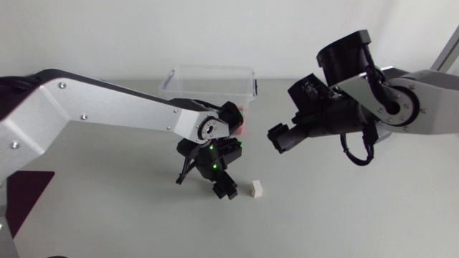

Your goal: Place the duplo bricks in the container

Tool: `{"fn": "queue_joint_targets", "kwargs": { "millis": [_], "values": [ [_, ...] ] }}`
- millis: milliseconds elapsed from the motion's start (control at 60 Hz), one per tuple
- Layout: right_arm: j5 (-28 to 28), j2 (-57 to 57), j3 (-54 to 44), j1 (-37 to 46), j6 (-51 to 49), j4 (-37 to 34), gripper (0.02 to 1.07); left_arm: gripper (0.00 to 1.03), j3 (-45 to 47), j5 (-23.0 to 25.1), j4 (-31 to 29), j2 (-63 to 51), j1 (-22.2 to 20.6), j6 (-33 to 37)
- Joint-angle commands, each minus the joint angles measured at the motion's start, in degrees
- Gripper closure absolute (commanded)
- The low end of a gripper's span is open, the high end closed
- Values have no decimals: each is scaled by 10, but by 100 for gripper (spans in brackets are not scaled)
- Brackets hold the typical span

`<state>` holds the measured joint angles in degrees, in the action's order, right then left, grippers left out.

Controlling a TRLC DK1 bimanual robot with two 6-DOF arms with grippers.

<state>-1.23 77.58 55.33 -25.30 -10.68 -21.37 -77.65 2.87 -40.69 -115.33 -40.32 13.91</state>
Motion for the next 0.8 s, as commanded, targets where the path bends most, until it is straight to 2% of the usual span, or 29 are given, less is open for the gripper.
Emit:
{"fn": "queue_joint_targets", "kwargs": {
  "millis": [0, 133, 550, 683, 783],
  "values": [
    [10, -7, -24, -11, 5, -17, 8, 52, -15, -1, 3, -21, -4, -18],
    [10, -11, -36, -14, 5, -26, 12, 54, -12, 0, 9, -25, -6, -22],
    [10, -11, -42, -29, 12, -47, 12, 54, -15, 6, 13, -25, -6, -35],
    [10, -11, -38, -29, 13, -52, 12, 40, -18, 6, 12, -25, -8, -42],
    [11, -11, -37, -29, 13, -54, 12, 40, -22, 6, 11, -28, -9, -49]
  ]
}}
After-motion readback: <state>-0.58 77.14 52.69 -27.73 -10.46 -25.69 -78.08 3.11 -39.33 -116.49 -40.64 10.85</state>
